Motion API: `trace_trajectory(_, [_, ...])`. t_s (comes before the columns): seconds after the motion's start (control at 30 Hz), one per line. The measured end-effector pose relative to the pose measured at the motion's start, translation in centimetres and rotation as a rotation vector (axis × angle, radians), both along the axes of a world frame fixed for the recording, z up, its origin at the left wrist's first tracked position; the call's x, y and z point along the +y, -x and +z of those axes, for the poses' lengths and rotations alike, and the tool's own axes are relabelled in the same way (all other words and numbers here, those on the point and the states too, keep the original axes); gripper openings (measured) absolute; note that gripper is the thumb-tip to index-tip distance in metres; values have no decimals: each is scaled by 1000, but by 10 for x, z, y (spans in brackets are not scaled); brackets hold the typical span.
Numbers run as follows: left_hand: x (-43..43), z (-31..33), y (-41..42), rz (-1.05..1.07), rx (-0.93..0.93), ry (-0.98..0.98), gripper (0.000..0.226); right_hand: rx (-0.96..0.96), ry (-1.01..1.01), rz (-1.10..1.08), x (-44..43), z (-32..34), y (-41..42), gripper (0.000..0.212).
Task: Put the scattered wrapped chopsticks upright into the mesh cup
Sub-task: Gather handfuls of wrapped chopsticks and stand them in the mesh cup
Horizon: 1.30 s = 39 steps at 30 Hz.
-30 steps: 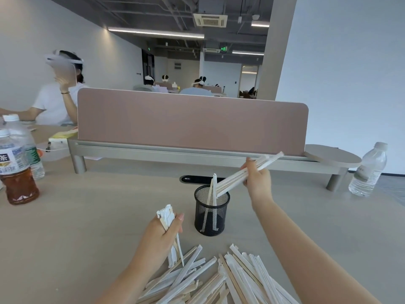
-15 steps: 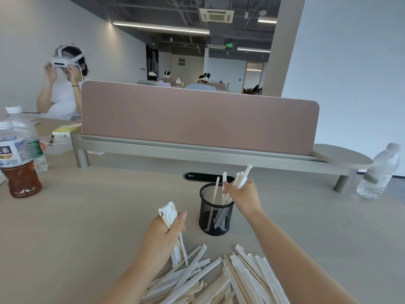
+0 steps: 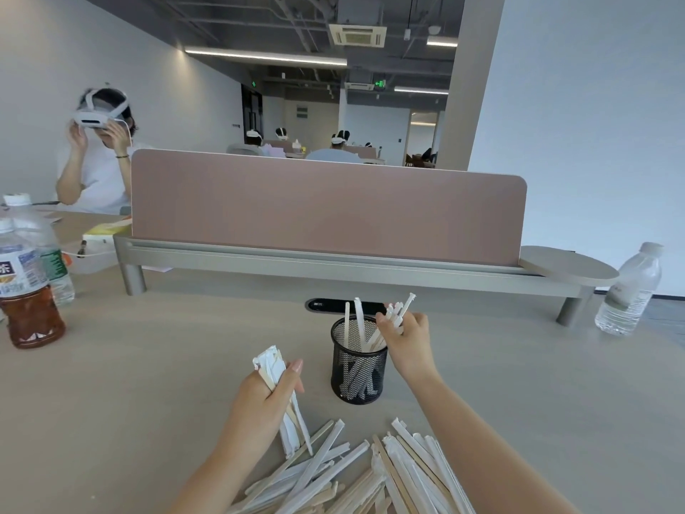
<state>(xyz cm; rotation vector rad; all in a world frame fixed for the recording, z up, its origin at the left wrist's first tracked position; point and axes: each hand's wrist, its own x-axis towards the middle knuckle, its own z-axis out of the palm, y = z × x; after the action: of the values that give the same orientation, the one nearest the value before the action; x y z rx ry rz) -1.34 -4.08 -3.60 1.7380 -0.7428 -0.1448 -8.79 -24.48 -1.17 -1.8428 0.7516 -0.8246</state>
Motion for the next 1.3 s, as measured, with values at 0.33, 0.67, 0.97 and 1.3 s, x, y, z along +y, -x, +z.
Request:
trace_trajectory(0.33, [-47,96,-21,119,220,414,39,29,-126,443,1,-18,28,51])
trace_trajectory(0.67, [-122,69,-48,88,266,76,42,24,-77,337,1,-41,17,80])
trace_trajectory(0.97, [-124,35,-42,20,189,-178,41,19,-53,331,2,-40,19,69])
trace_trajectory(1.3, [-110,41,-37,-100,271,-125,33,30,-40,347,2,-38,19,75])
